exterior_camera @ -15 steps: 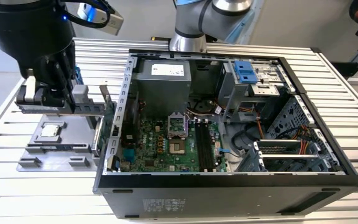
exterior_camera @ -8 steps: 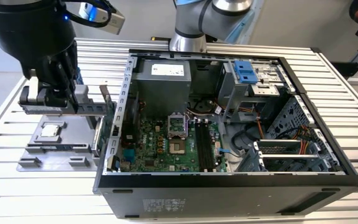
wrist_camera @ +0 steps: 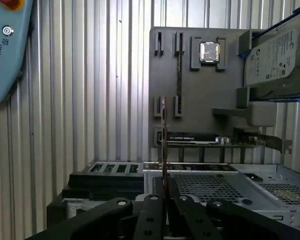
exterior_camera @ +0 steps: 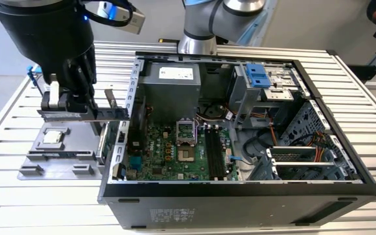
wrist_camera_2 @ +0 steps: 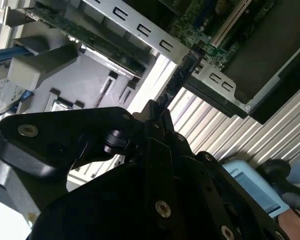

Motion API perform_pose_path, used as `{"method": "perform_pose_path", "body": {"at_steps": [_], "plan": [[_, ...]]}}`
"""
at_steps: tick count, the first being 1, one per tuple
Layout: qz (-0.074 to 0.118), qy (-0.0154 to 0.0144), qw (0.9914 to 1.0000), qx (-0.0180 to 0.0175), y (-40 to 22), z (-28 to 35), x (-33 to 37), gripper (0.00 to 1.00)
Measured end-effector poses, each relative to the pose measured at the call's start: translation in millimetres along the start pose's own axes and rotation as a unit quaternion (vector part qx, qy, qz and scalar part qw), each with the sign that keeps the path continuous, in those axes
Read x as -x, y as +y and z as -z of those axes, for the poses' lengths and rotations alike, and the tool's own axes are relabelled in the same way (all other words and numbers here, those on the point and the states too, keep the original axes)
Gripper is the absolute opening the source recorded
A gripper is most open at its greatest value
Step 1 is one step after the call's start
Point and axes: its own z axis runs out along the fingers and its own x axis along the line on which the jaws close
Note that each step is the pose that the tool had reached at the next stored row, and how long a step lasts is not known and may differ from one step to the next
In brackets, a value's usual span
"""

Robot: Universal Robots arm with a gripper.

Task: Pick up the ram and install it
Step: 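Pick up the ram and move it above insertion slot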

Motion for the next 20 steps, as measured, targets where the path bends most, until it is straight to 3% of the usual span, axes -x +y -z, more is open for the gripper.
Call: {"method": "perform_pose_path", "body": {"at_steps": [2,8,20], "plan": [[0.0,0.0,1.0,0.0019,-6.3,-0.1,-0.1,0.0],[0.0,0.0,1.0,0.002,-8.8,-0.1,0.0,0.0],[0.0,0.0,1.0,0.0022,-42.2,-0.5,-0.1,0.0]]}}
